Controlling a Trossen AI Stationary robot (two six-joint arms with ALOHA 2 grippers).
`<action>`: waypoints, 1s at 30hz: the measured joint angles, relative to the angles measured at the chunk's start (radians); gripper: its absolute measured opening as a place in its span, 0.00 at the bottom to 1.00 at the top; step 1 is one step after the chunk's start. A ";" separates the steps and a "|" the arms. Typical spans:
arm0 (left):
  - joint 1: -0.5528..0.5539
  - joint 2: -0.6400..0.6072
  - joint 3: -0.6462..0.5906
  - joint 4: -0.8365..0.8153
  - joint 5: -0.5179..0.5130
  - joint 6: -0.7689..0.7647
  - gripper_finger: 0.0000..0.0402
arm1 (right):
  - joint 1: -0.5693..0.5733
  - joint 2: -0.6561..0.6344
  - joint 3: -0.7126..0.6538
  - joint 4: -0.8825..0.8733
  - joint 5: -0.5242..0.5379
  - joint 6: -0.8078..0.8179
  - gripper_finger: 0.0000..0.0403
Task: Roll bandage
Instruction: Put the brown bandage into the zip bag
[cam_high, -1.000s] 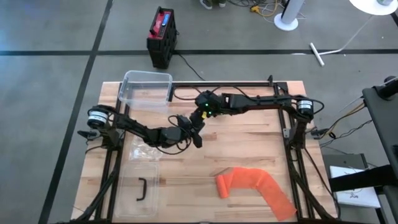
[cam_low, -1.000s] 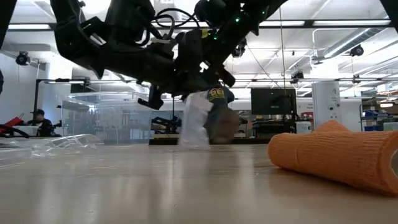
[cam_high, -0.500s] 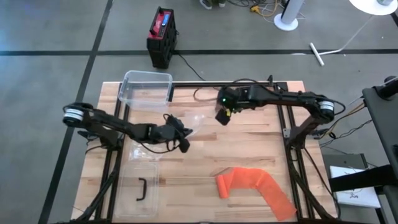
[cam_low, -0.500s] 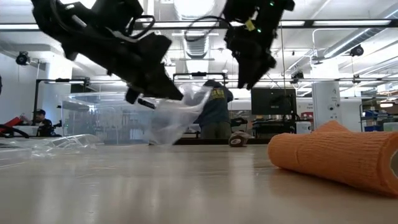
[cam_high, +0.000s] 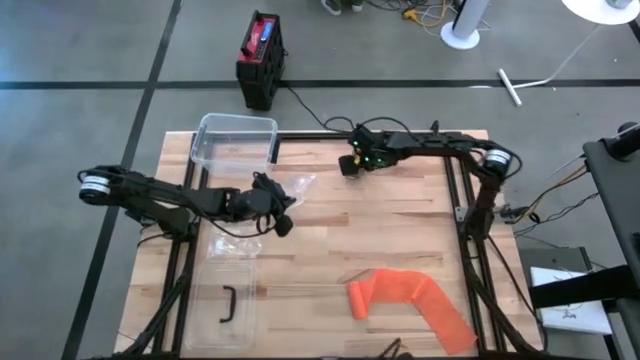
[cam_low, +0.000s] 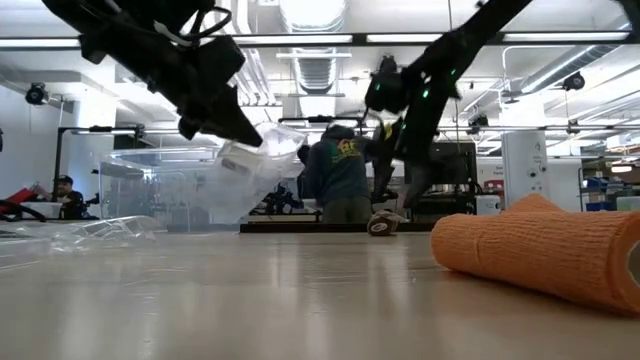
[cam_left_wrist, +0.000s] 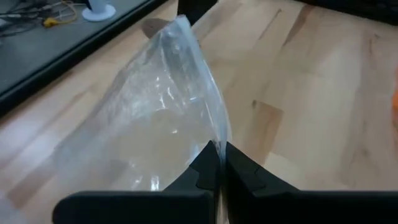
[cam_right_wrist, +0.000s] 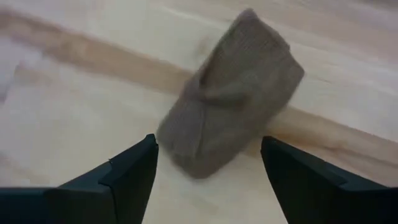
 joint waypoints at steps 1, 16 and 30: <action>0.009 -0.002 -0.002 0.000 0.000 0.005 0.00 | -0.011 0.029 0.017 0.010 -0.012 0.022 0.67; 0.049 0.017 -0.005 -0.023 0.000 0.042 0.00 | -0.058 0.331 0.341 -0.189 -0.057 -0.085 0.36; 0.050 0.028 -0.054 0.180 -0.084 0.061 0.00 | 0.226 -0.045 0.352 -0.292 -0.165 -0.242 0.13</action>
